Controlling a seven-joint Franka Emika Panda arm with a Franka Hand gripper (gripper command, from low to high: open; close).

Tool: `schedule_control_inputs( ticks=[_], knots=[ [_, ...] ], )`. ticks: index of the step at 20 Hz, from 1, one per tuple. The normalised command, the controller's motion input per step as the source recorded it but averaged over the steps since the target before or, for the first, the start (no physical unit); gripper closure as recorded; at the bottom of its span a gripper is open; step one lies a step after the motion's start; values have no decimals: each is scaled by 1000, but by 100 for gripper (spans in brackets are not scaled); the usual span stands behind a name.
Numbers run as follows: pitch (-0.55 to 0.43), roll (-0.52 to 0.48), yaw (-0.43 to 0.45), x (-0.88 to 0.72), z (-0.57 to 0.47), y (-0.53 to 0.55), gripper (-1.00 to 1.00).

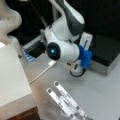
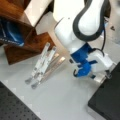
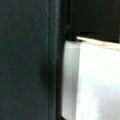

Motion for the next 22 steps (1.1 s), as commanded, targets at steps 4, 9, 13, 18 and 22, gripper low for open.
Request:
schedule_control_inputs(
  ticks=[4,9,13,18,22],
  knots=[
    [-31,300,-141,25,-127,-69,-100],
    [-96,261,-134,58,-154,10,-100],
    [-130,225,-64,45,-155,5,-100],
    [-68,150,-15,29,-83,-14,-100],
    [-49,169,10,23,-10,-44,-100]
  ],
)
